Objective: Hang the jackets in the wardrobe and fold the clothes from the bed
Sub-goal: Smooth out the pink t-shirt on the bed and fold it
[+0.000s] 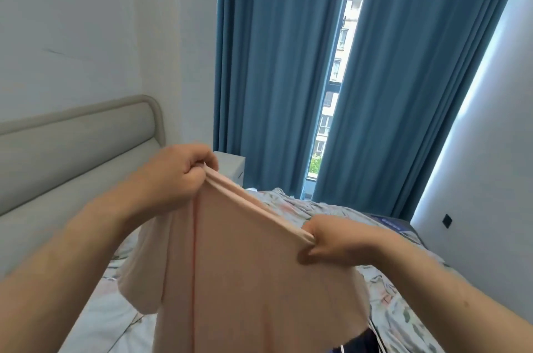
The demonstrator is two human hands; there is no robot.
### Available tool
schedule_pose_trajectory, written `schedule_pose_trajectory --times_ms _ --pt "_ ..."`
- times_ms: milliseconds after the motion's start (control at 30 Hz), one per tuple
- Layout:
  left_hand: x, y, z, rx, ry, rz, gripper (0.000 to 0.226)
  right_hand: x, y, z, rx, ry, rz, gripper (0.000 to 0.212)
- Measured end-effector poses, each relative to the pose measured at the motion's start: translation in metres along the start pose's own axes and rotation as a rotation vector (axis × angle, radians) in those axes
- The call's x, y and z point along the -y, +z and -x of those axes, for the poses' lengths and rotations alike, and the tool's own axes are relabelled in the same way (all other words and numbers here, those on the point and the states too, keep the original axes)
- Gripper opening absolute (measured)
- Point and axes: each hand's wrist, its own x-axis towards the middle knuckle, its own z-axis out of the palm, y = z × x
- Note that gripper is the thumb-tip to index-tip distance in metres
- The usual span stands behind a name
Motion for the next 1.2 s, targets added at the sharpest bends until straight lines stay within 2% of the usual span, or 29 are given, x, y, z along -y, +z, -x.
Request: schedule_pose_trajectory --times_ms 133,200,267,433,533,667,733,833,933,1067,1200 --pt "0.025 -0.029 -0.016 0.0 0.097 -0.391 0.017 -0.014 -0.031 0.011 -0.161 0.127 0.008 0.022" --pt "0.04 -0.035 -0.021 0.099 0.057 -0.596 0.015 -0.019 -0.05 0.019 -0.303 0.168 -0.079 0.024" --pt "0.053 -0.037 -0.021 0.211 -0.013 -0.678 0.016 -0.022 -0.068 0.026 -0.431 0.188 -0.197 0.028" --pt "0.065 -0.028 -0.033 0.201 -0.091 -0.524 0.014 -0.024 -0.093 0.03 -0.581 0.187 -0.285 0.027" --pt "0.063 -0.014 -0.044 0.194 -0.097 -0.352 0.025 -0.026 -0.1 0.03 -0.683 0.183 -0.33 0.027" --pt "0.06 -0.003 -0.049 0.294 -0.144 -0.189 0.039 -0.037 -0.109 0.033 -0.773 0.193 -0.386 0.031" --pt "0.061 0.0 -0.045 0.398 -0.174 -0.146 0.033 -0.046 -0.11 0.035 -0.776 0.213 -0.395 0.036" --pt "0.069 0.013 -0.039 0.552 -0.134 -0.277 0.01 -0.063 -0.106 0.036 -0.74 0.259 -0.358 0.035" --pt "0.091 0.028 -0.038 0.517 -0.101 -0.368 0.007 -0.08 -0.1 0.032 -0.745 0.284 -0.36 0.033" --pt "0.134 0.047 -0.041 0.432 -0.241 -0.467 0.016 -0.103 -0.088 0.02 -0.711 0.315 -0.388 0.03" --pt "0.184 0.079 -0.039 0.419 -0.334 -0.548 0.022 -0.123 -0.071 -0.003 -0.535 0.36 -0.446 0.025"
